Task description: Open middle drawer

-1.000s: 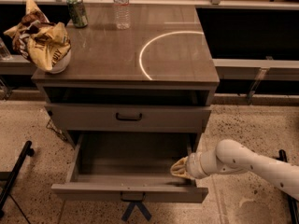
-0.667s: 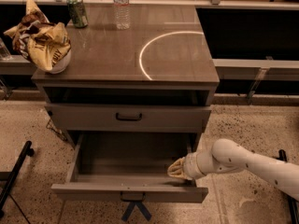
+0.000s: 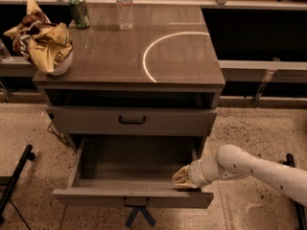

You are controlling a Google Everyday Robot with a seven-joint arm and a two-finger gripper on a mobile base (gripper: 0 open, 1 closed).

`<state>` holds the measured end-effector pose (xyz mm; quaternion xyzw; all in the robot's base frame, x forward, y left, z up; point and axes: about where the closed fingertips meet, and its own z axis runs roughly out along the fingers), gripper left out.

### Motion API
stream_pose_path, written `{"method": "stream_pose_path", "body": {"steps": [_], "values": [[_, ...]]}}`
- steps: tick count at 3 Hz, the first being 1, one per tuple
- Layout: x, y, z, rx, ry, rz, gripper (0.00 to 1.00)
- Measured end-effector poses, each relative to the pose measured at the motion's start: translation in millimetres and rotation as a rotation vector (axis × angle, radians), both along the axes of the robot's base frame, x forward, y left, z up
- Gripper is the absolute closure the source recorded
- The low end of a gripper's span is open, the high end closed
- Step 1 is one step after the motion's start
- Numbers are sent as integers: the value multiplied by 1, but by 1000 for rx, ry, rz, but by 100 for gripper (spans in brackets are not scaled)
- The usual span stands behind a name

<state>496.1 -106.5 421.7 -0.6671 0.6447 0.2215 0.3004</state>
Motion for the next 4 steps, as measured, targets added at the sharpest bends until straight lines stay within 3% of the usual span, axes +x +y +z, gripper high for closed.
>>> {"method": "stream_pose_path", "body": {"steps": [4], "values": [[-35, -15, -9, -35, 96, 12, 100]]}}
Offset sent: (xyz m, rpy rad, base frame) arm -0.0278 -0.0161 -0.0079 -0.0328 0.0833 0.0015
